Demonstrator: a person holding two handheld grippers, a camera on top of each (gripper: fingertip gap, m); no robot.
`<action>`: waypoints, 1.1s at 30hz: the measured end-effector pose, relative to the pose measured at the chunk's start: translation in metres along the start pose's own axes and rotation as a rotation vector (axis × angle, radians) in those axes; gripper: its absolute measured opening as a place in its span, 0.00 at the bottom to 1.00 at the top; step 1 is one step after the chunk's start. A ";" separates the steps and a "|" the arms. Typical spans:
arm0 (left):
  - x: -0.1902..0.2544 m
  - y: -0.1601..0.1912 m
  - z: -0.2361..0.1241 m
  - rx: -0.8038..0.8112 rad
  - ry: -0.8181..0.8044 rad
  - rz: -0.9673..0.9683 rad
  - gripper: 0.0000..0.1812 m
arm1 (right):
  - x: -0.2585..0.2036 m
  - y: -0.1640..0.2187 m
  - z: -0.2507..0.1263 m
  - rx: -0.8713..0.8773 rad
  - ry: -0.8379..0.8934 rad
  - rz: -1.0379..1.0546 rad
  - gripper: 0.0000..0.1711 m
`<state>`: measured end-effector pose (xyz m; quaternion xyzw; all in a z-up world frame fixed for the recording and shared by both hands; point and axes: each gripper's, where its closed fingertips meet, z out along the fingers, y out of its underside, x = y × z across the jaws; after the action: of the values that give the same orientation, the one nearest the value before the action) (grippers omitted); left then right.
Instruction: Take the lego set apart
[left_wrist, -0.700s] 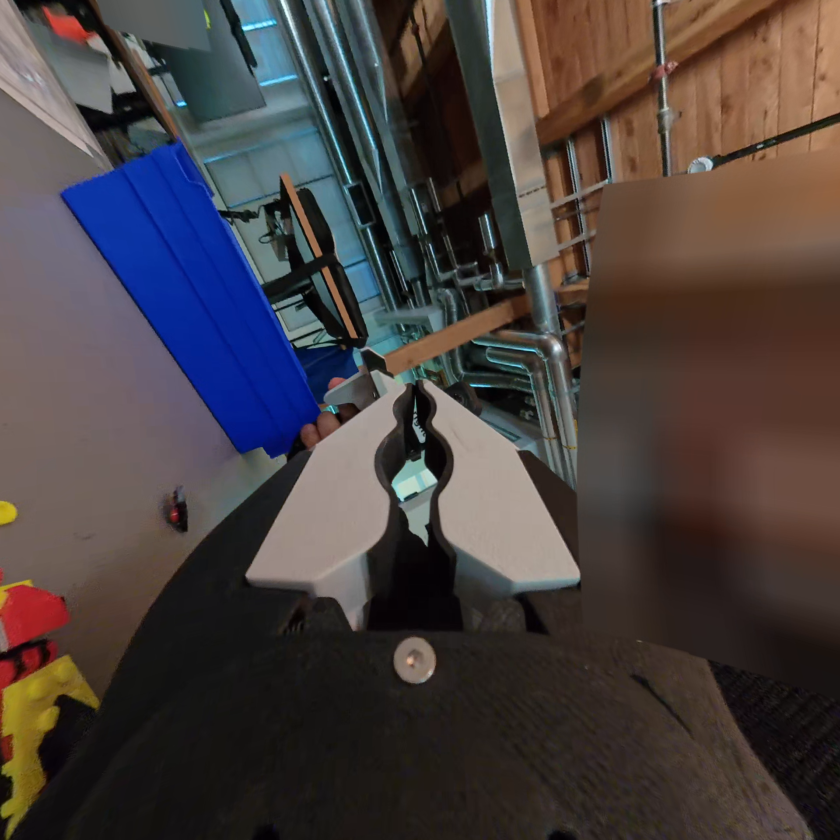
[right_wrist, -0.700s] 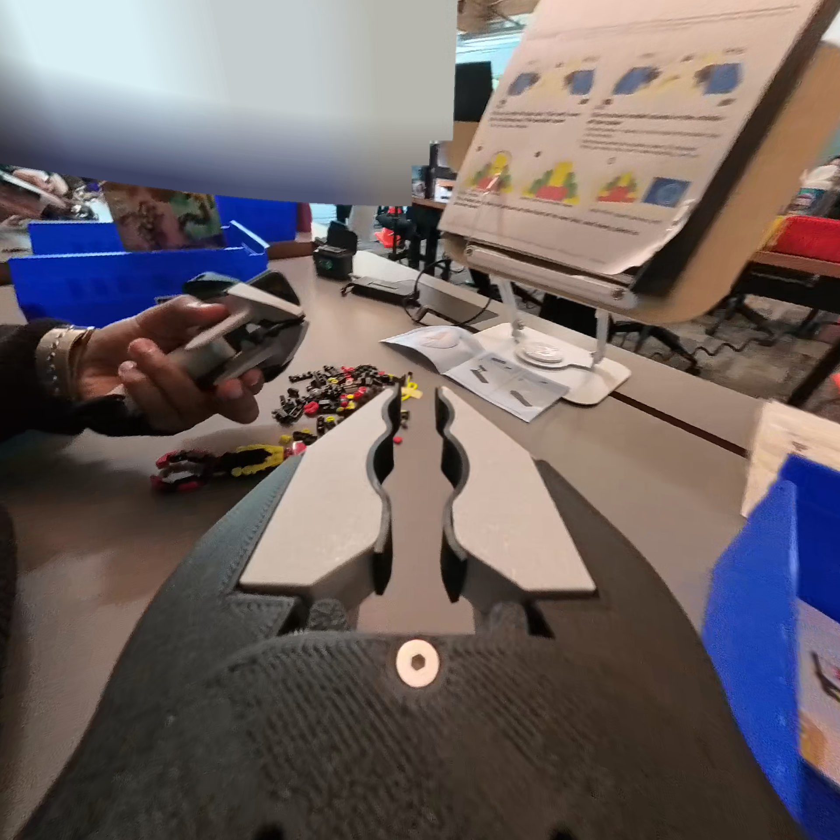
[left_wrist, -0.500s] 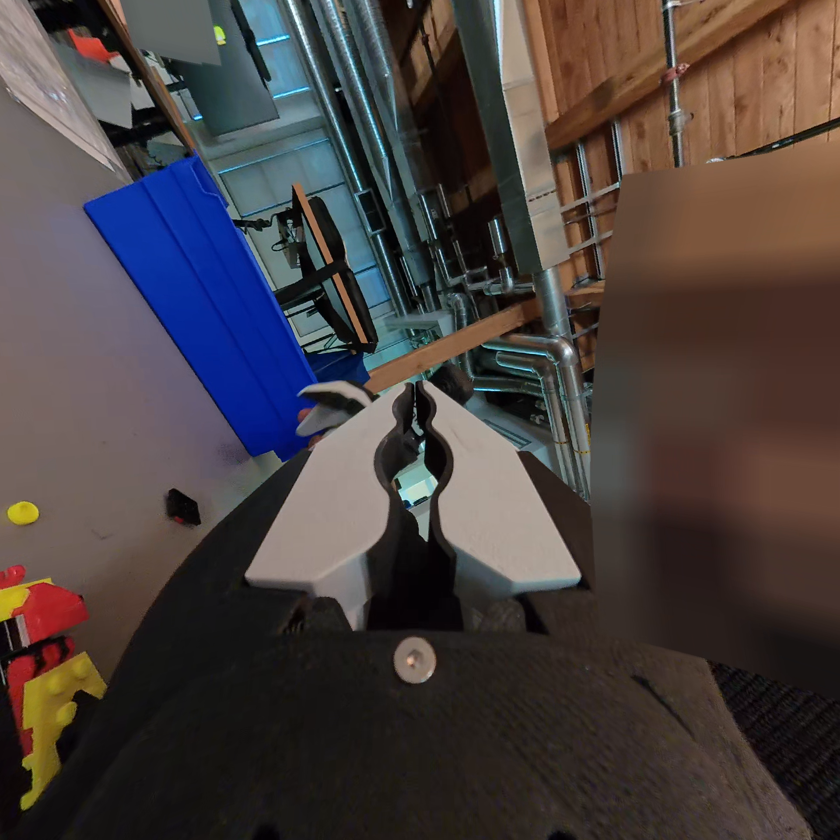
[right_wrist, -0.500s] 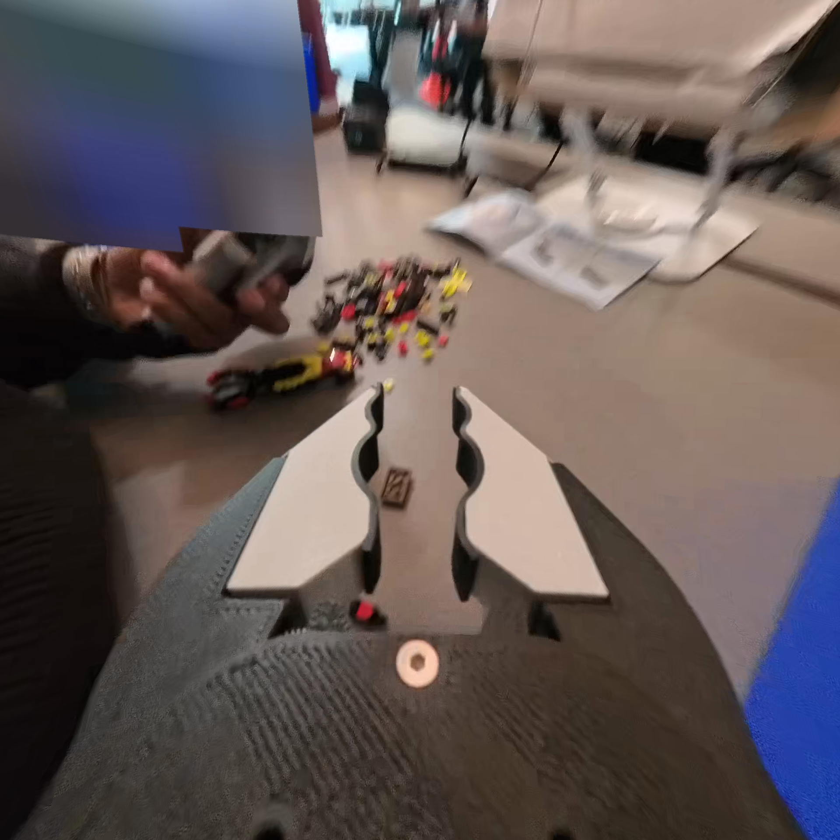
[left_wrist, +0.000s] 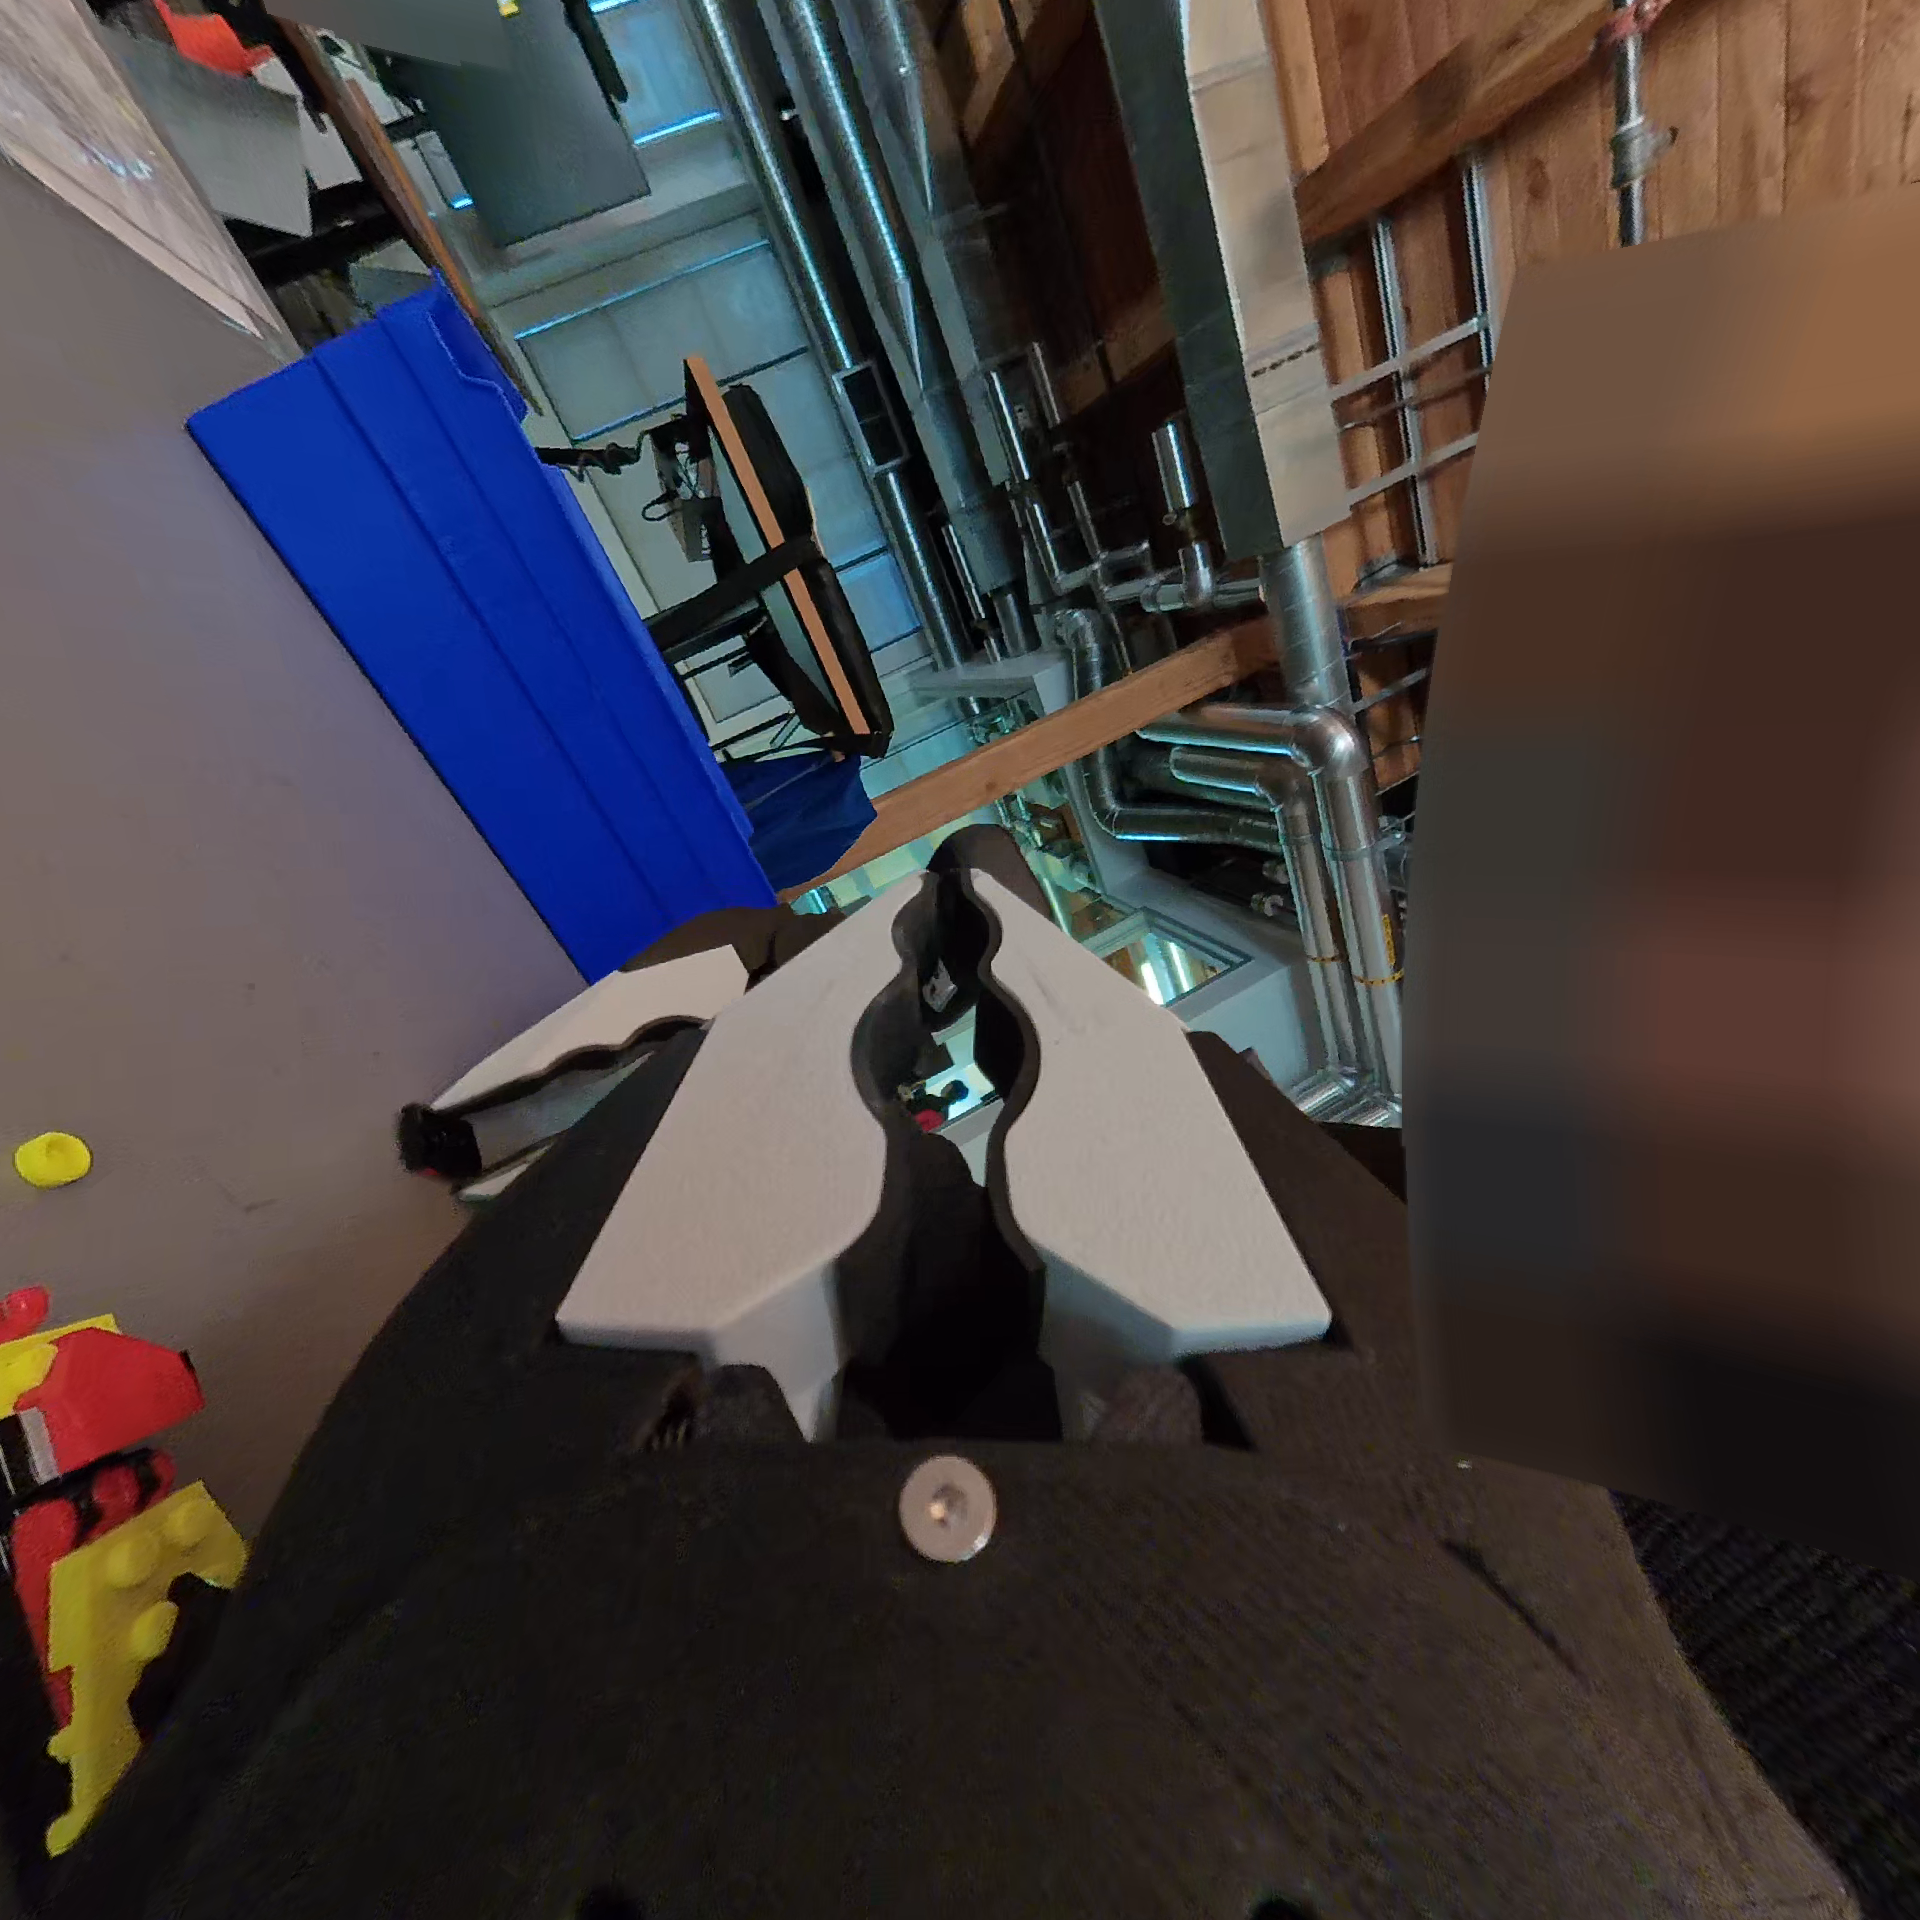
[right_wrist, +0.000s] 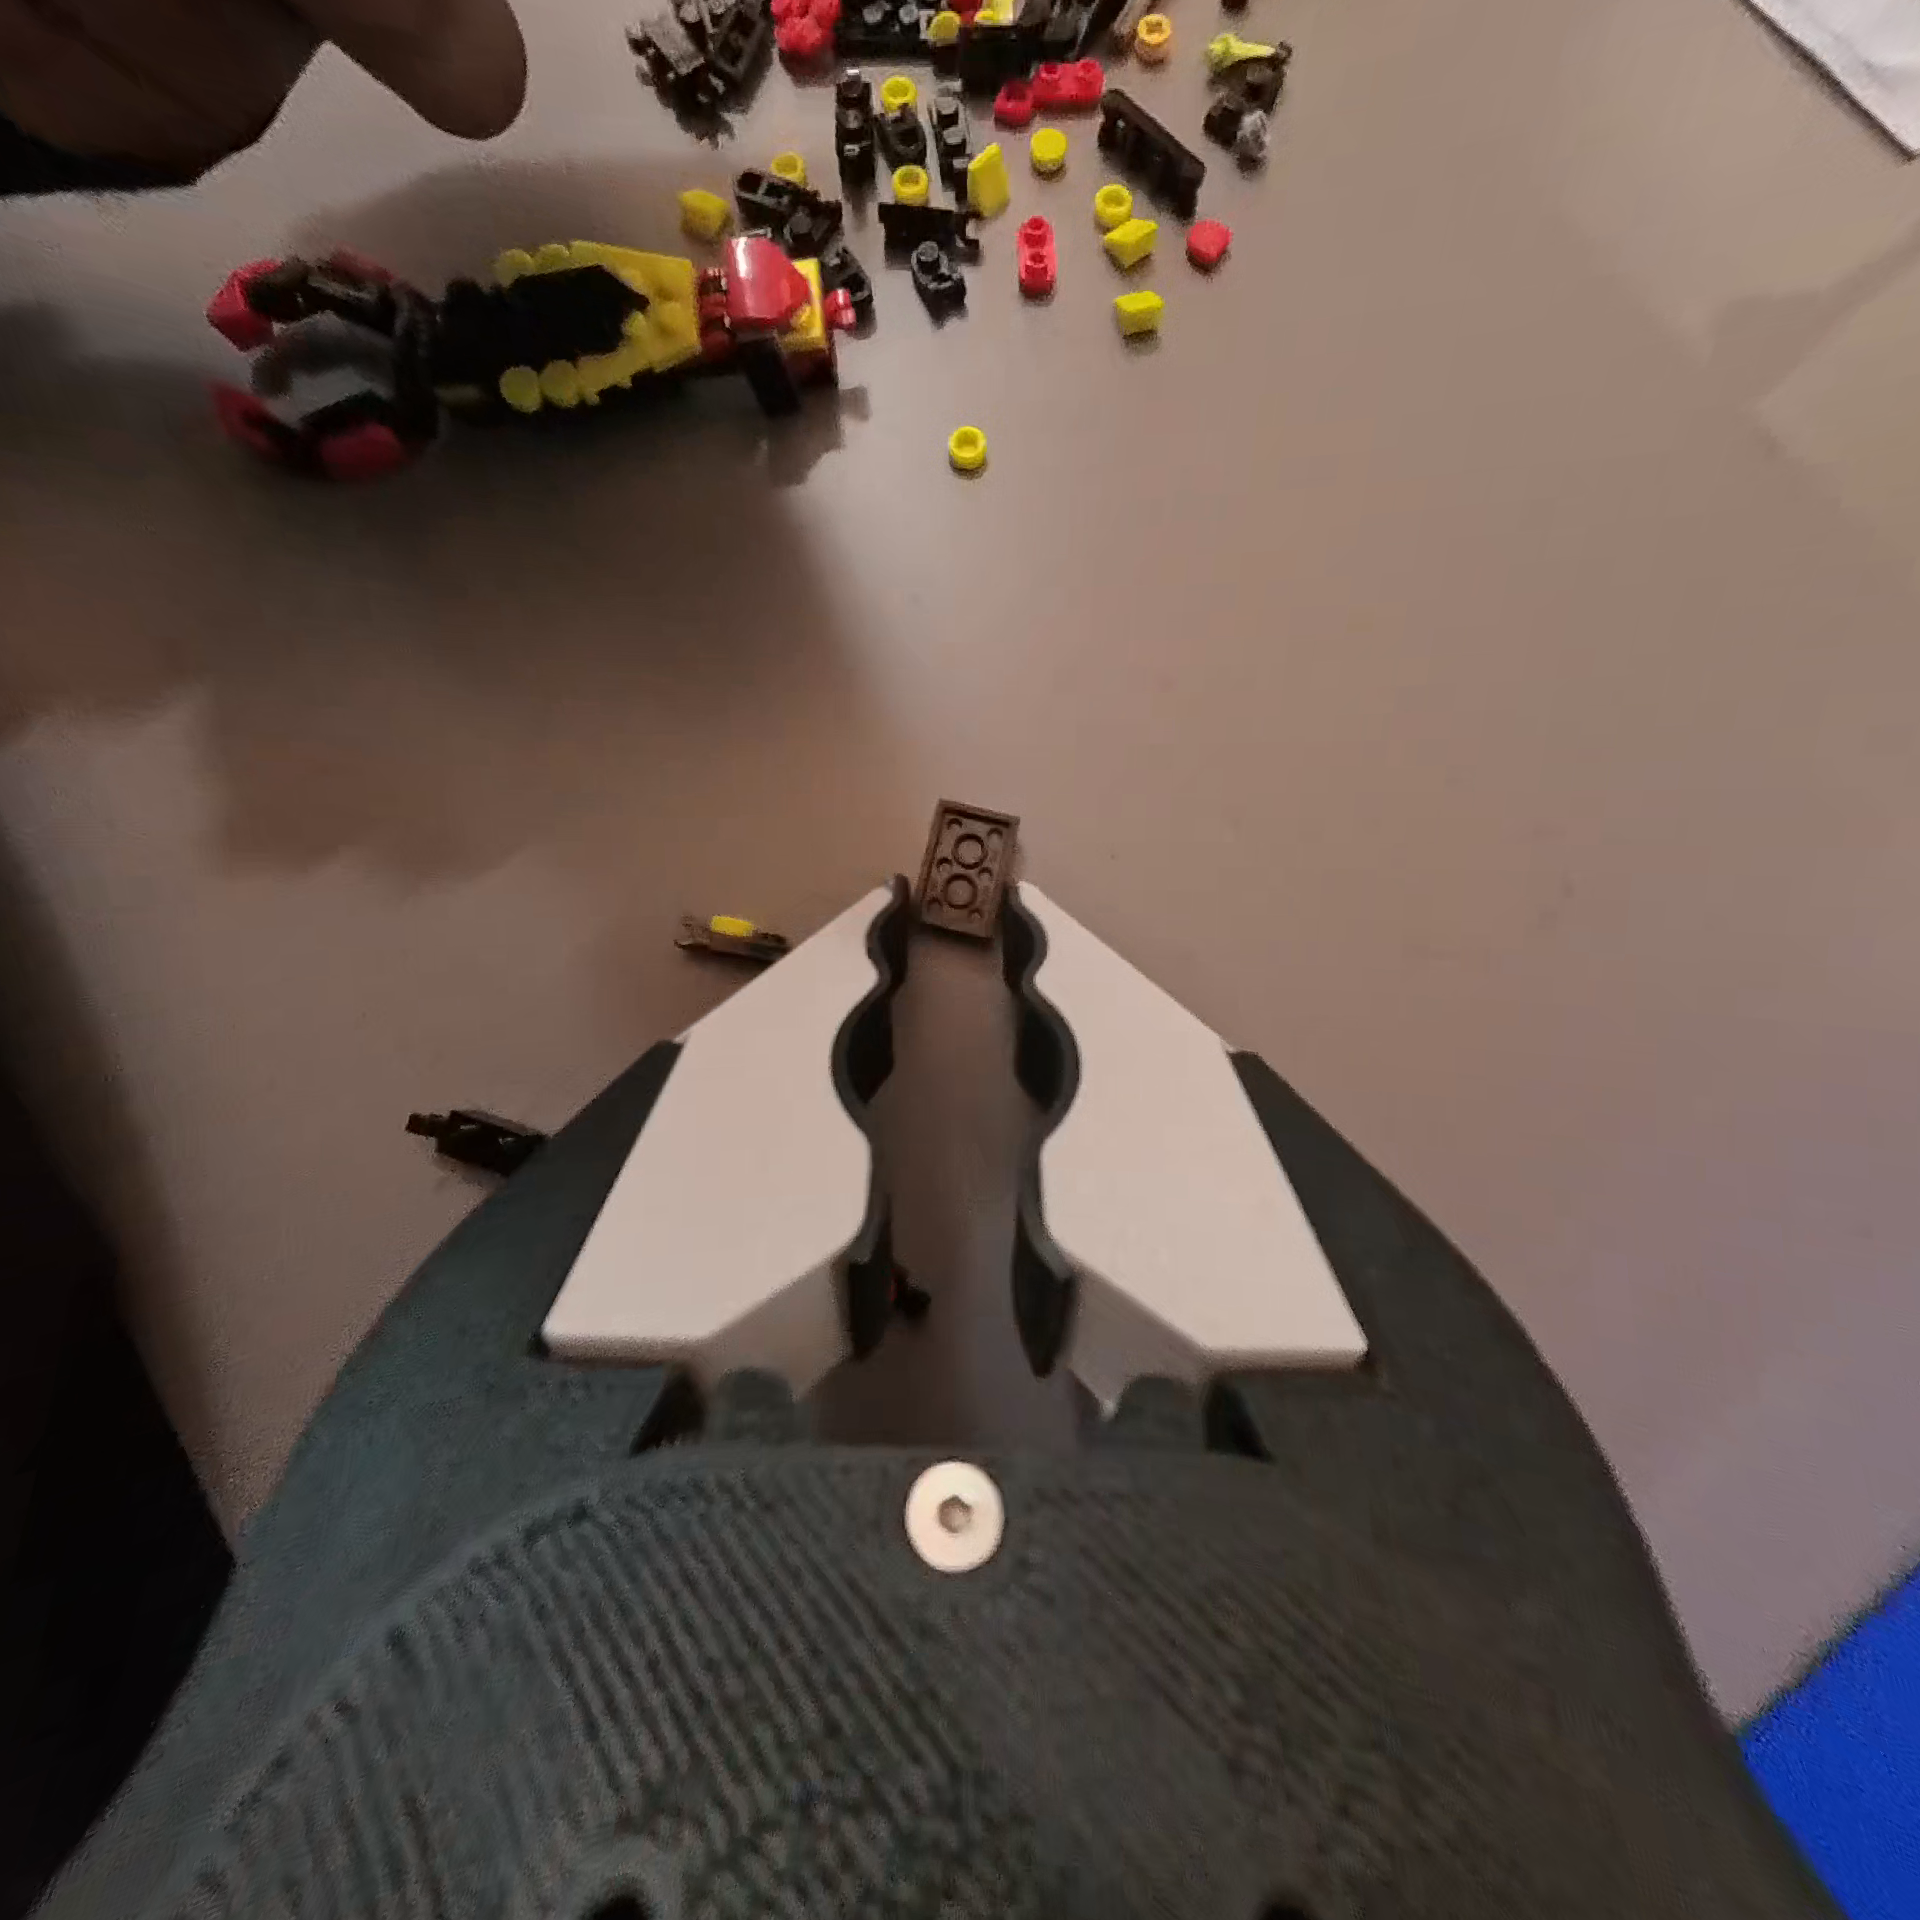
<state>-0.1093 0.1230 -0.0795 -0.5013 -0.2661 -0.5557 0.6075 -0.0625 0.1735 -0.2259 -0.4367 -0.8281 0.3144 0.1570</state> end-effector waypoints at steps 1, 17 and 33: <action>0.000 0.001 0.000 -0.006 -0.008 0.015 0.00 | -0.002 0.000 0.000 -0.008 -0.004 -0.013 0.10; -0.034 0.104 -0.010 -0.727 -0.248 0.967 0.21 | -0.080 -0.043 -0.070 0.267 -0.912 0.406 0.09; -0.041 0.125 -0.011 -0.829 -0.221 0.910 0.01 | -0.080 -0.044 -0.067 0.196 -1.135 0.771 0.09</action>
<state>-0.0042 0.1146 -0.1584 -0.8128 0.1505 -0.2433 0.5075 -0.0086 0.1149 -0.1449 -0.4518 -0.5355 0.6008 -0.3848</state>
